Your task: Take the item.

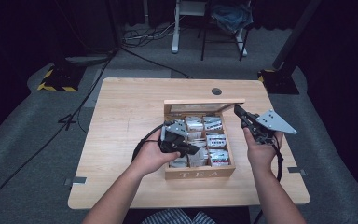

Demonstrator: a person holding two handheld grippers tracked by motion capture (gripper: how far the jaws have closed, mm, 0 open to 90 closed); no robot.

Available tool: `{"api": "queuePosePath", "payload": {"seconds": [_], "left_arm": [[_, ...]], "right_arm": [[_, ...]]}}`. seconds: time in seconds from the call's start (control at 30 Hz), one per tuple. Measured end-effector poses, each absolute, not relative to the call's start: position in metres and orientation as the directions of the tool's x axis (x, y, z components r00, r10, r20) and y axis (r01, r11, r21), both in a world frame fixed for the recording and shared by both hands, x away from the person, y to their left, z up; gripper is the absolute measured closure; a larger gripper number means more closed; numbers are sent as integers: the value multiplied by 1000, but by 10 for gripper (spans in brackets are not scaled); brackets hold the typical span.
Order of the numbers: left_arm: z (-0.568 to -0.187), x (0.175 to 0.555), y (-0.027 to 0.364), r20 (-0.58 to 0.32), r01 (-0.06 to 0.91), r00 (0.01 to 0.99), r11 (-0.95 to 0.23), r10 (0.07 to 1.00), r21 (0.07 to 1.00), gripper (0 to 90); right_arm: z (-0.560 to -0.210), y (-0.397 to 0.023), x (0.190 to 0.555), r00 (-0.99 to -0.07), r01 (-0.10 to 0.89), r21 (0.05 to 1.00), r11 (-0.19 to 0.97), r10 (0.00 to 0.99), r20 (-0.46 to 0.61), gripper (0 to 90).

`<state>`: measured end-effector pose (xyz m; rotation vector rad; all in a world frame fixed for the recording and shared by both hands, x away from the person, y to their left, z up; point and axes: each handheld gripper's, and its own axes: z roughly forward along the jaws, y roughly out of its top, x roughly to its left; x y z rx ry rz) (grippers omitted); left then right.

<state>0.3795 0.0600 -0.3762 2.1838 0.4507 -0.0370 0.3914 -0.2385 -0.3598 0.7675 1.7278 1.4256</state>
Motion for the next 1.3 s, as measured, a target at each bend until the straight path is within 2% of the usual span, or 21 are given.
{"api": "queuePosePath", "payload": {"seconds": [0.73, 1.3], "left_arm": [[-355, 375, 93, -174, 316, 929, -452, 328, 834, 900], [-349, 375, 159, -125, 336, 881, -419, 456, 844, 900]], "right_arm": [[-360, -239, 392, -534, -15, 980, 199, 827, -176, 900], [-362, -237, 393, -533, -8, 978, 210, 826, -182, 900]]}}
